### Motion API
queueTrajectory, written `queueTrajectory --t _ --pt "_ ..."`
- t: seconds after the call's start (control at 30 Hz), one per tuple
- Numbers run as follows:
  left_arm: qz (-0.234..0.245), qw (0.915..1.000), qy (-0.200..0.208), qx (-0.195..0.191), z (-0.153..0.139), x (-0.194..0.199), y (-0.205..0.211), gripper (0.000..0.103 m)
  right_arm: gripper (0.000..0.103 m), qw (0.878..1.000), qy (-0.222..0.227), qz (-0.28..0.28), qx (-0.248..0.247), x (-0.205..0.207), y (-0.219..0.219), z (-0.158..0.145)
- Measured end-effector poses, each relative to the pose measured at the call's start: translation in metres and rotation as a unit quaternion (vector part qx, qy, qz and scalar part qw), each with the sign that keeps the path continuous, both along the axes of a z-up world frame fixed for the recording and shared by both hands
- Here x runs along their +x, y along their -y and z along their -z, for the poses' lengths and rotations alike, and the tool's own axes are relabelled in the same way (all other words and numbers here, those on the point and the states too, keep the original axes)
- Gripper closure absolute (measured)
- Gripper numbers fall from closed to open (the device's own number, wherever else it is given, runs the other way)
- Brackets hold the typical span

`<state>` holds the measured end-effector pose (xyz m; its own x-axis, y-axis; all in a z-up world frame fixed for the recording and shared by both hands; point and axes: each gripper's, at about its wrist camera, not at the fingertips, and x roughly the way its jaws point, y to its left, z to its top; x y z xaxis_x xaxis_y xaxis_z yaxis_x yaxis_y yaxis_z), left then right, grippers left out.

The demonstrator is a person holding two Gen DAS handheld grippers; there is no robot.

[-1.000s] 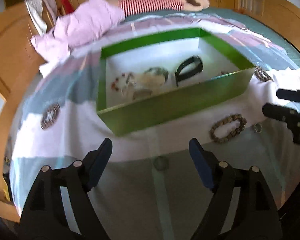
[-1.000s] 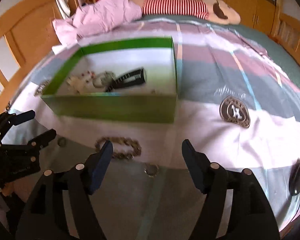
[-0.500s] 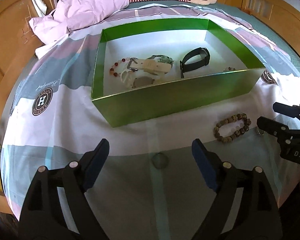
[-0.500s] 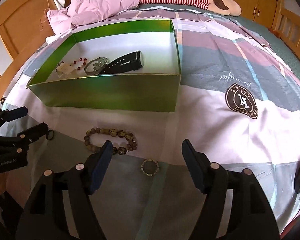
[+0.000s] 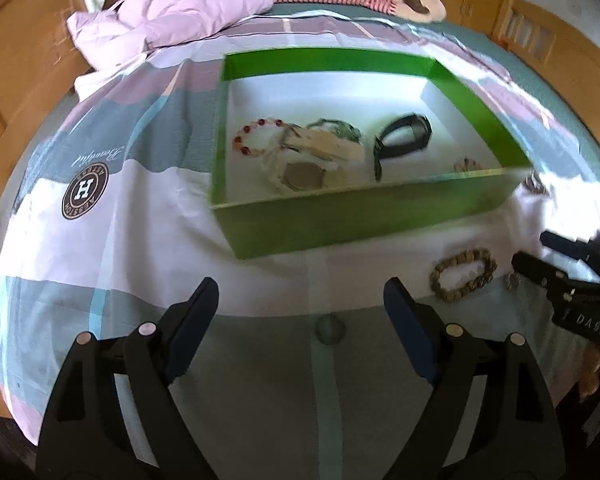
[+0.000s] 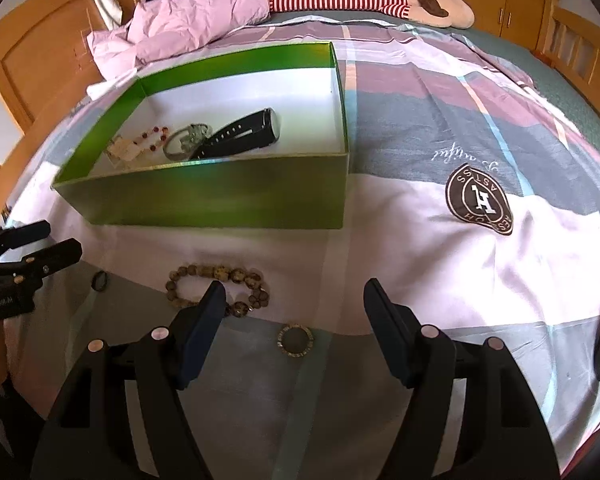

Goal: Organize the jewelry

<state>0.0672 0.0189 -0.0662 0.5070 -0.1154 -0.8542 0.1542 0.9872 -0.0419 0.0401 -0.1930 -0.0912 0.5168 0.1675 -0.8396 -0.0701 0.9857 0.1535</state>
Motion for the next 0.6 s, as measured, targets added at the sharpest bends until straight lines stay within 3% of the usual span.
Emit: queueTrajectory --t 0.17,0.23,0.33,0.5,0.6 --pt "-0.015 0.9997 -0.008 -0.017 0.001 0.003 -0.009 0.019 0.033 0.999 0.009 -0.013 -0.037 -0.001 -0.009 -0.003" --pt "-0.015 0.9997 -0.010 -0.013 0.004 0.003 -0.007 0.019 0.033 0.999 0.006 -0.006 -0.037 -0.002 -0.003 -0.004" --pt "0.000 0.9999 -0.011 0.000 0.008 0.001 0.001 0.019 0.033 0.998 -0.009 -0.037 -0.047 -0.007 -0.005 0.000" --pt "0.046 0.9984 -0.013 0.030 0.015 -0.007 0.024 0.020 0.049 0.993 -0.029 -0.073 -0.093 -0.014 -0.022 0.017" --pt "0.065 0.9965 -0.017 0.051 0.023 -0.011 0.036 0.022 0.050 0.992 -0.033 -0.073 -0.102 -0.013 -0.025 0.021"
